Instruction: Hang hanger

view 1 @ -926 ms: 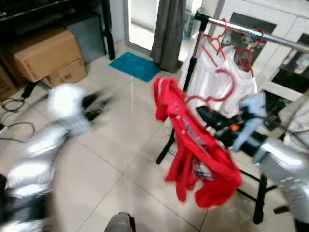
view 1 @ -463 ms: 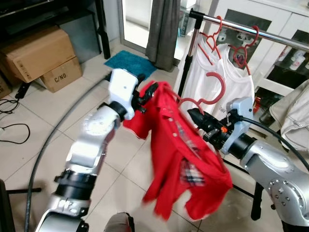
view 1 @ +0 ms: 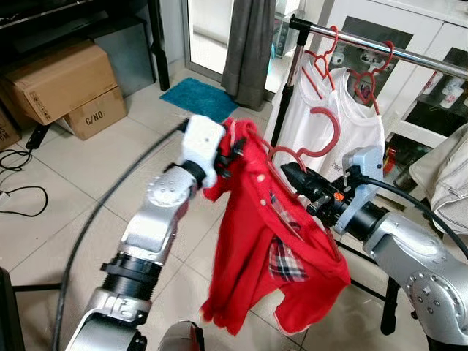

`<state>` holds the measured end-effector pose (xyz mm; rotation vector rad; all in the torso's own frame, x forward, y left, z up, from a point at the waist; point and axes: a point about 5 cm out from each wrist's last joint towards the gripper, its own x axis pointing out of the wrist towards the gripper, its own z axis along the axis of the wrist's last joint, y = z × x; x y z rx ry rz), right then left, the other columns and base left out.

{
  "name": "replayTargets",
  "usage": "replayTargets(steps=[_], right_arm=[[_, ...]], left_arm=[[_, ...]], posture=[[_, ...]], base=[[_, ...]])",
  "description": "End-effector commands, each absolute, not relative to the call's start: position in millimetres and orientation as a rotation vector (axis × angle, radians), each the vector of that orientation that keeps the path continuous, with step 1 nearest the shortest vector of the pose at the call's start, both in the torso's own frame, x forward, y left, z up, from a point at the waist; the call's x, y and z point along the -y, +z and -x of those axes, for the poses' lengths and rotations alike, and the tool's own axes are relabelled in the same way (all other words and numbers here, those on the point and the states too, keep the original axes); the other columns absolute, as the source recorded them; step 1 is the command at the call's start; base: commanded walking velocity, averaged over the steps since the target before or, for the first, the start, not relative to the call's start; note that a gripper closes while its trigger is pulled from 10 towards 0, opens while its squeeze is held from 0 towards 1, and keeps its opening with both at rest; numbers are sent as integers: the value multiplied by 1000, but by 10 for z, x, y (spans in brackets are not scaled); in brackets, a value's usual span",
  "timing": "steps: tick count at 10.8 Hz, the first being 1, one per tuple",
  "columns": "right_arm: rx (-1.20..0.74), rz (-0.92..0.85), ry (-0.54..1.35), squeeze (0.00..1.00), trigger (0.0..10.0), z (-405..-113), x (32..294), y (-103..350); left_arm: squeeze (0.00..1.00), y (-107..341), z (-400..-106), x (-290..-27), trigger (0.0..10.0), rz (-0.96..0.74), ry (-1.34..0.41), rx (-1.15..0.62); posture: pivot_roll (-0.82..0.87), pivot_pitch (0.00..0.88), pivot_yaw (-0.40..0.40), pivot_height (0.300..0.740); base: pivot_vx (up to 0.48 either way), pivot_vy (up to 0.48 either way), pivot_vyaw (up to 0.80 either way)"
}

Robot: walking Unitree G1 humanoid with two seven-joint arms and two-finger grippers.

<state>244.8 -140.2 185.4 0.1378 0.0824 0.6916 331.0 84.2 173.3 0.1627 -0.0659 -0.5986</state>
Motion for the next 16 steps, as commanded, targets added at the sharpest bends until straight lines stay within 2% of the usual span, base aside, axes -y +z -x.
replayTargets(steps=[1,3,6,7,16], right_arm=[[-24,-139,722,0,10000,-2410,1389,1962],[-14,-137,738,0,10000,-2398,1361,1987],[-14,-143,742,0,10000,-2363,1351,1984],[-19,-142,748,0,10000,-2344,1340,1973],[-47,-142,759,0,10000,-2270,1324,1914]], left_arm=[[0,1753,-3309,-758,10000,-167,-644,69],[0,1655,-3348,-755,10000,-225,-655,12],[0,1645,-3371,-758,10000,-263,-633,18],[0,1655,-3412,-791,0,-255,-593,18],[0,1659,-3401,-766,0,-228,-604,43]], posture=[[55,69,-33,740],[47,71,-25,740],[39,73,-14,740],[36,71,-11,740],[22,60,-9,740]], base=[[0,0,0],[0,0,0],[0,0,0],[0,0,0],[0,0,0]])
